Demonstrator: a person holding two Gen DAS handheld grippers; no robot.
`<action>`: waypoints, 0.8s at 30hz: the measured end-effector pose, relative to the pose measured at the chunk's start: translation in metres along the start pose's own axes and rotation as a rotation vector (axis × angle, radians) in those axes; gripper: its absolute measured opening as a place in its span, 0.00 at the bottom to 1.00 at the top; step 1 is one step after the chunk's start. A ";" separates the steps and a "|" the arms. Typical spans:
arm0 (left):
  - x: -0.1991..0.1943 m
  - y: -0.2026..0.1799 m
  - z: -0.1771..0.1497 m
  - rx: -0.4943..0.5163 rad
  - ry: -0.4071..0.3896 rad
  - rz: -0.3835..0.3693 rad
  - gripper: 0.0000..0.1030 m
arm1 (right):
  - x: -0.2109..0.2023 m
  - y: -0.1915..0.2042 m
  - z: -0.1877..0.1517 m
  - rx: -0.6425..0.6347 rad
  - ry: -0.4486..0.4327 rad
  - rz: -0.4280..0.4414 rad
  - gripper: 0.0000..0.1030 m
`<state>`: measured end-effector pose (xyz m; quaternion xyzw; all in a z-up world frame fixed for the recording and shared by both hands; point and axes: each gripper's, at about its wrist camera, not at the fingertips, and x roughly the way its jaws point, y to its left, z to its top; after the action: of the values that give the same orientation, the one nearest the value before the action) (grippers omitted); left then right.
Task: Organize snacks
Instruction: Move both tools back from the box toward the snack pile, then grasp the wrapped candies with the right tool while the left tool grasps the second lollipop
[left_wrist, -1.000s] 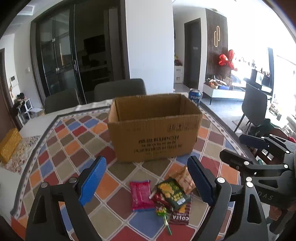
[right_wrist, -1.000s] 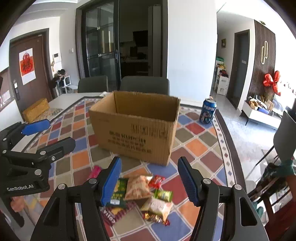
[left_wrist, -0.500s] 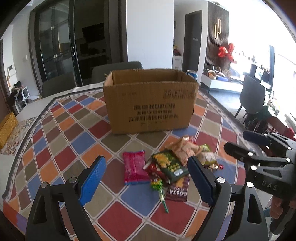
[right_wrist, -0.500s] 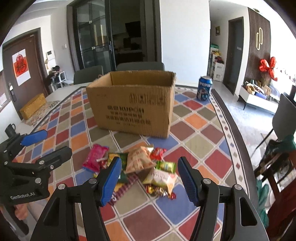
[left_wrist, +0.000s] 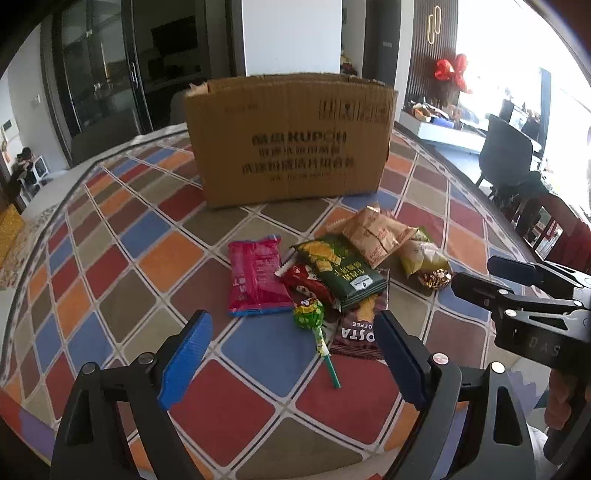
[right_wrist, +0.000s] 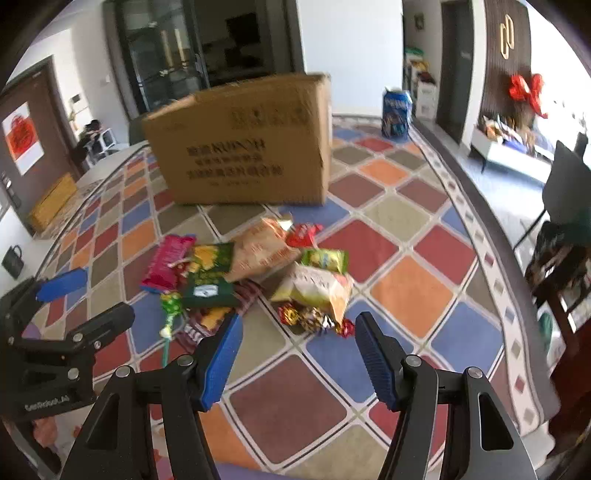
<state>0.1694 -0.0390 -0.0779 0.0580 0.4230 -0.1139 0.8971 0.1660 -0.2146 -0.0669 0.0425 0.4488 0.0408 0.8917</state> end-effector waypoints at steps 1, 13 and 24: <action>0.003 0.000 0.000 -0.001 0.004 -0.001 0.86 | 0.003 -0.002 -0.001 0.014 0.009 0.001 0.62; 0.036 0.000 0.002 -0.005 0.070 -0.019 0.70 | 0.031 -0.015 -0.007 0.078 0.056 0.001 0.62; 0.058 -0.001 0.003 -0.006 0.109 -0.048 0.54 | 0.043 -0.017 -0.004 0.078 0.073 -0.007 0.61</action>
<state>0.2067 -0.0496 -0.1205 0.0512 0.4728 -0.1305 0.8699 0.1891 -0.2270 -0.1055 0.0739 0.4825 0.0218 0.8725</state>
